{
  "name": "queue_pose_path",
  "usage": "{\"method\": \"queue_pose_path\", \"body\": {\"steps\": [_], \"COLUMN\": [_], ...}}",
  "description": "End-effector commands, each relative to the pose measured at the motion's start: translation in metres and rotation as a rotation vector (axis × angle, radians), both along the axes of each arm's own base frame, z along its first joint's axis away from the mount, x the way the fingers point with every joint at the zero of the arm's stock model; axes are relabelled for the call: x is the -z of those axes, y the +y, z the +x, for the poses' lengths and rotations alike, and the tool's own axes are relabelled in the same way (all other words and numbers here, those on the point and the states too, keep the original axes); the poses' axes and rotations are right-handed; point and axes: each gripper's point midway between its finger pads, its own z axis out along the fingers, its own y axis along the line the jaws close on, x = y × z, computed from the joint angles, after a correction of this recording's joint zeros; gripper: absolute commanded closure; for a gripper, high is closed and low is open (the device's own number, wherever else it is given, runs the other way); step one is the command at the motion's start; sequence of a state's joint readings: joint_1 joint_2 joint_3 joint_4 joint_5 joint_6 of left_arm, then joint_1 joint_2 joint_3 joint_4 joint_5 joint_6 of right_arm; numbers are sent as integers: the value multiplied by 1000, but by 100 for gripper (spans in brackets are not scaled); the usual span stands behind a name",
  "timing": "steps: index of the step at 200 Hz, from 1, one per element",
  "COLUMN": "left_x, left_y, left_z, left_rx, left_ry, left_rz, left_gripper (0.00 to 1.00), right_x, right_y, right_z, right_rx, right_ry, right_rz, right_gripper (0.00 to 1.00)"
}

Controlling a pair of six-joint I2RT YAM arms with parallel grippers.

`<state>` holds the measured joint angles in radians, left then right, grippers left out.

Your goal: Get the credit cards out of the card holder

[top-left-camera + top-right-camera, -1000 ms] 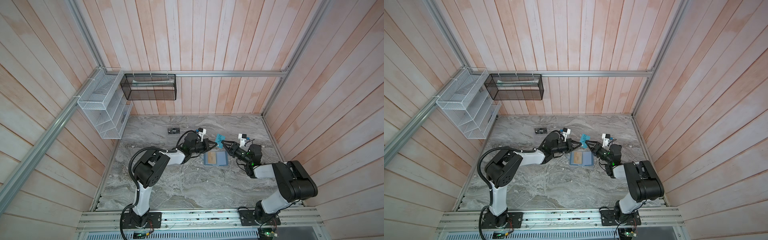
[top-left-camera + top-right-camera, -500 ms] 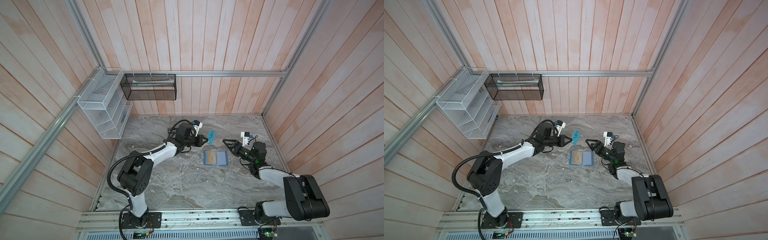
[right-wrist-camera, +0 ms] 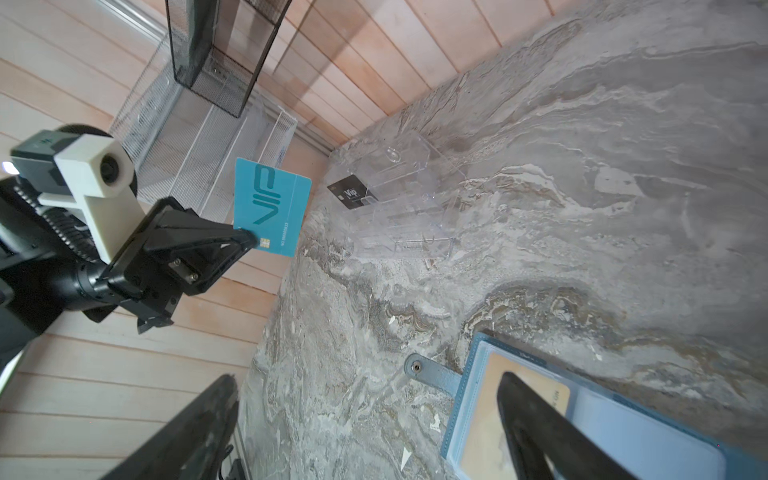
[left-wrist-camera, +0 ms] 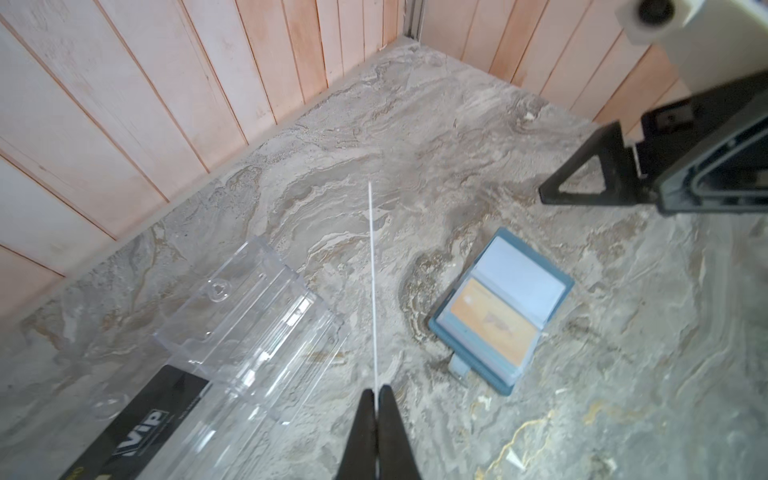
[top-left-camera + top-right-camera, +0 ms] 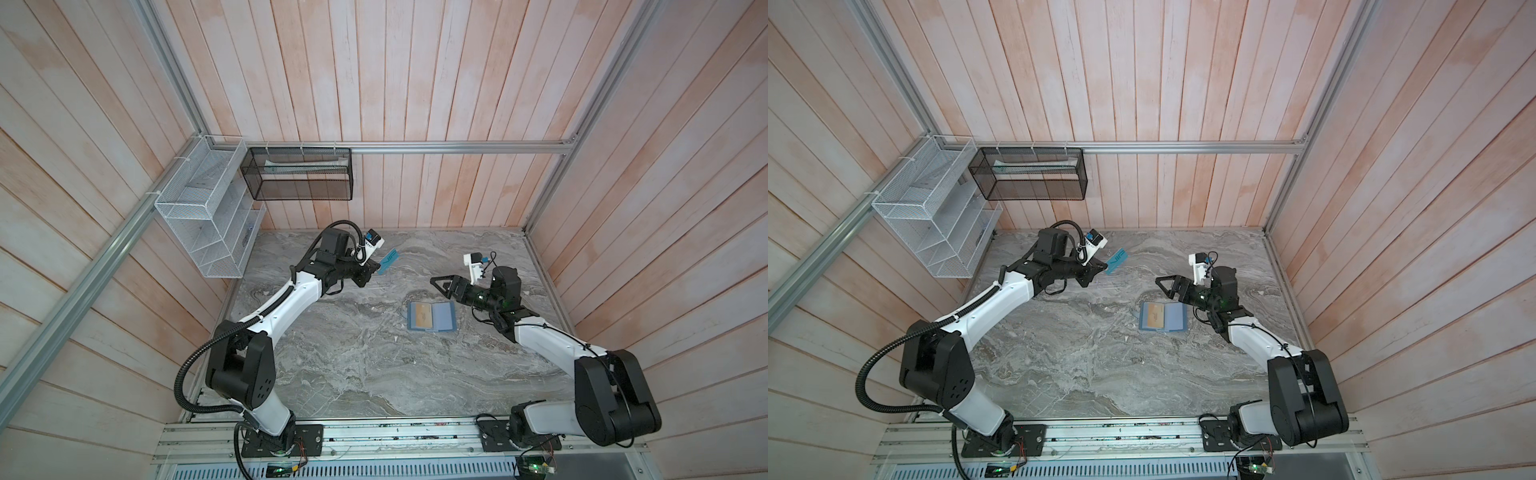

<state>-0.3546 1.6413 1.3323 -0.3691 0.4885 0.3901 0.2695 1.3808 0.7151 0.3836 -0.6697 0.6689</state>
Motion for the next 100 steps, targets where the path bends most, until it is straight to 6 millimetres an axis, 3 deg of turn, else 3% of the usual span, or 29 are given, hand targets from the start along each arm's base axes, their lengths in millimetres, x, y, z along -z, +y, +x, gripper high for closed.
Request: {"method": "queue_pose_path", "body": {"steps": [1,45,100], "left_x": [3,30,57], "left_y": [33,73,102], "left_z": [-6,3,28], "left_rx": [104,179,247], "left_ry": [-89,-135,-181], "left_rz": [98,225,378], "left_gripper": [100,100,100], "right_x": [7,6,12], "right_y": [15,54,91], "right_z": [4,19,43], "right_rx": [-34,-101,-171], "right_ry": [-18,-40,-18], "right_rz": [-130,-219,-249], "right_gripper": [2,2,2]}}
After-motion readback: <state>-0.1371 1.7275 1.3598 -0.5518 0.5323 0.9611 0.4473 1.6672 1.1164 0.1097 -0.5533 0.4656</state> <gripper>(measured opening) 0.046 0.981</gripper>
